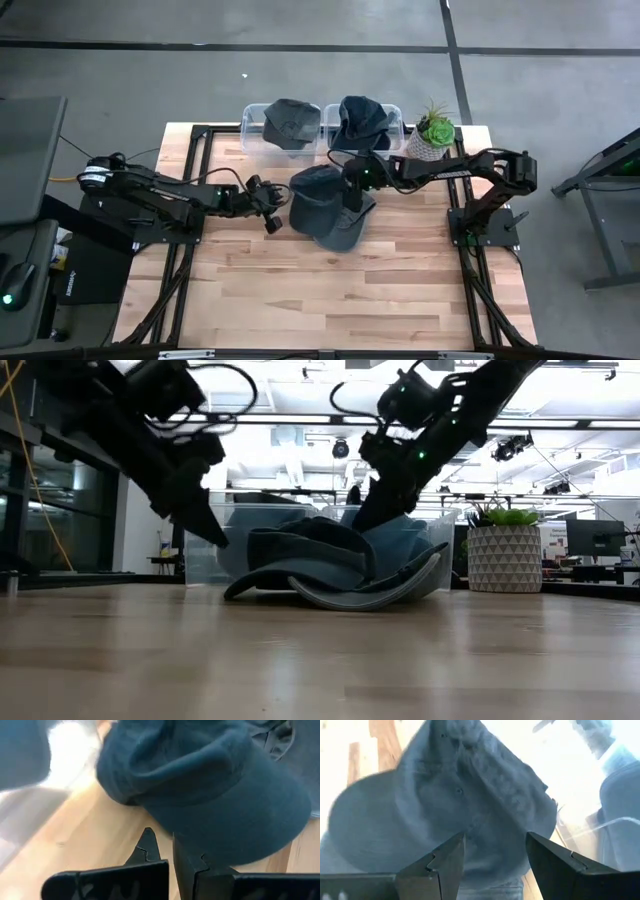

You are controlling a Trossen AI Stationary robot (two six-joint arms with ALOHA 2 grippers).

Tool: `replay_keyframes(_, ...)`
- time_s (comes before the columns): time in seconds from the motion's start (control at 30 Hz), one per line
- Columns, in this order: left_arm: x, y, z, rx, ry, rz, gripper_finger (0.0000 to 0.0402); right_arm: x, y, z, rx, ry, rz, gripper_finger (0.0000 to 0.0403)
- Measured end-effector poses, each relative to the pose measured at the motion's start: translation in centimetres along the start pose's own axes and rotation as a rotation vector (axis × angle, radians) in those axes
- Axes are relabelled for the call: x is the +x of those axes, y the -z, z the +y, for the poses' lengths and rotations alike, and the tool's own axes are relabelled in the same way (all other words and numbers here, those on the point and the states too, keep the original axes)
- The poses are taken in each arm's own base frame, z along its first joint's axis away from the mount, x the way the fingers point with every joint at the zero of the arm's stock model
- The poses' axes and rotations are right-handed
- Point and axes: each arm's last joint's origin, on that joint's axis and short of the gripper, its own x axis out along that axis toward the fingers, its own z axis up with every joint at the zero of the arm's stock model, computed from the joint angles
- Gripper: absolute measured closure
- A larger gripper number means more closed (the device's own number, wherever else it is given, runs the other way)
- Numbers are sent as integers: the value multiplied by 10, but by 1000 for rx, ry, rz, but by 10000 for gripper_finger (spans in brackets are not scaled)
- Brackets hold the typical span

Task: Pick & Place hat
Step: Put the blue cap into the right transparent bin

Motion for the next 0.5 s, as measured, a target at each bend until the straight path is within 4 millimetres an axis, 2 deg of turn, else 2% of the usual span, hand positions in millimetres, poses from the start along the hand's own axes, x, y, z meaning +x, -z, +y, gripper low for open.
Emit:
replay_keyframes(0.2, 14, 3, -7, -18, 65, 12, 402, -11, -2, 1, 29, -18, 11, 198)
replay_keyframes(0.5, 44, 19, -17, -30, 129, 79, 402, -7, 23, 11, 178, -117, 118, 198)
